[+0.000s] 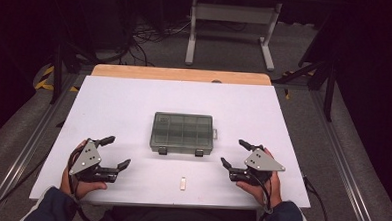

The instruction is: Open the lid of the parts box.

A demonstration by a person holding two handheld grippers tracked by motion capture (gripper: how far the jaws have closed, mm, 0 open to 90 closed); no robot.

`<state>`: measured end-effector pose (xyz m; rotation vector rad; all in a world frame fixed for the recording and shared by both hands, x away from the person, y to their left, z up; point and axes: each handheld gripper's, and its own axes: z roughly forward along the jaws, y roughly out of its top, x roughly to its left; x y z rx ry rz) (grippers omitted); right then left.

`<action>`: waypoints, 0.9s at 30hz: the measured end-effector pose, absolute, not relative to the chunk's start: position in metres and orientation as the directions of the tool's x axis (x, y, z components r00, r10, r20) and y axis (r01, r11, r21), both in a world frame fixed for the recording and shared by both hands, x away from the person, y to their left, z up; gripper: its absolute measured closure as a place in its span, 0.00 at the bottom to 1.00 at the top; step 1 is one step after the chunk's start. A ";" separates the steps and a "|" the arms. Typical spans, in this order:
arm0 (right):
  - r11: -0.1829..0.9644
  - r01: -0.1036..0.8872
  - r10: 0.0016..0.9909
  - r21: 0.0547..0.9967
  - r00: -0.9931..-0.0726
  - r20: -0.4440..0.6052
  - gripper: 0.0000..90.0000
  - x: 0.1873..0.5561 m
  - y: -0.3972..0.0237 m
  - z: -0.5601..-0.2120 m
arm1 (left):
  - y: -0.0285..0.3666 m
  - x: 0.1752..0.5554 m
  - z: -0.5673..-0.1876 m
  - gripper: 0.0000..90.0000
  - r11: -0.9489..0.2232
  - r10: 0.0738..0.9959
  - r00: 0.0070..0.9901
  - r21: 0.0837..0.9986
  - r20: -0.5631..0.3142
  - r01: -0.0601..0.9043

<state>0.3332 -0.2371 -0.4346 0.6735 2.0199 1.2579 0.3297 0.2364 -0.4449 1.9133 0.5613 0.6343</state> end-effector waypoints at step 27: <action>0.434 0.086 0.691 0.897 -0.671 -0.270 0.20 0.342 -0.222 -0.436 | 0.227 0.340 -0.448 0.13 -0.402 0.598 0.788 0.905 0.147 0.136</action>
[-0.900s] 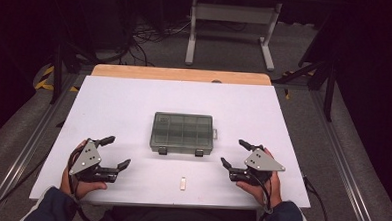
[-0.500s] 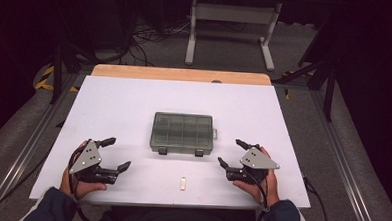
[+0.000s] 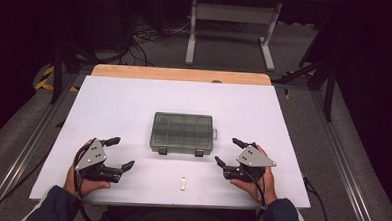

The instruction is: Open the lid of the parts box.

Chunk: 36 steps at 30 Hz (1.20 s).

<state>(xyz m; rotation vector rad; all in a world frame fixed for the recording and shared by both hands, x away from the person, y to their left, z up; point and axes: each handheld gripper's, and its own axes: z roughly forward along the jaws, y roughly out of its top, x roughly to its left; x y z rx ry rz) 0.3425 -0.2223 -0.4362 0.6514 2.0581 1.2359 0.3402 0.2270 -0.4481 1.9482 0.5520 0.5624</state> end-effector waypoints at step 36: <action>0.527 0.293 0.598 0.798 -0.794 -0.104 0.52 0.397 -0.194 -0.455 | 0.166 0.409 -0.468 0.58 -0.584 0.513 0.856 0.759 0.068 0.289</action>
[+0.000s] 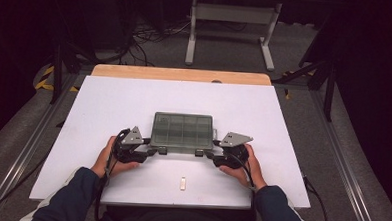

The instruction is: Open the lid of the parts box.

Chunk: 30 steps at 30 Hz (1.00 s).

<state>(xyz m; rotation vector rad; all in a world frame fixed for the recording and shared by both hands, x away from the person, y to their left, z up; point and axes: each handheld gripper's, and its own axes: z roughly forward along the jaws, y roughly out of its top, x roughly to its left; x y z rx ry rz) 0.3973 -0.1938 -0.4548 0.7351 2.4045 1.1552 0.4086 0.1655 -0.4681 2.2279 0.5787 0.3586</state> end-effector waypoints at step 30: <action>0.484 0.292 0.594 0.825 -0.802 -0.064 0.57 0.395 -0.199 -0.453 | 0.173 0.404 -0.467 0.64 -0.596 0.512 0.854 0.753 0.089 0.279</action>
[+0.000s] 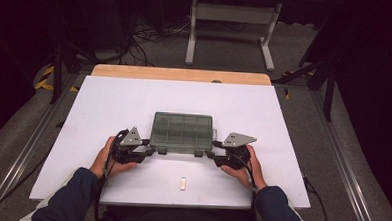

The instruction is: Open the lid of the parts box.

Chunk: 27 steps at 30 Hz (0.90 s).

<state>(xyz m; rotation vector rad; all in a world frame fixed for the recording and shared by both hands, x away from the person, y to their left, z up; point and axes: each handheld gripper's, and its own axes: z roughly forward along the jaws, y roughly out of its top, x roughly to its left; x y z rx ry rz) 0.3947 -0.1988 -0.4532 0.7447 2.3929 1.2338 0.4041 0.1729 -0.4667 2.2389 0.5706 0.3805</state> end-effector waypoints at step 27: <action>0.490 0.278 0.582 0.826 -0.810 -0.073 0.70 0.391 -0.202 -0.452 | 0.186 0.391 -0.453 1.00 -0.587 0.463 0.874 0.790 0.146 0.179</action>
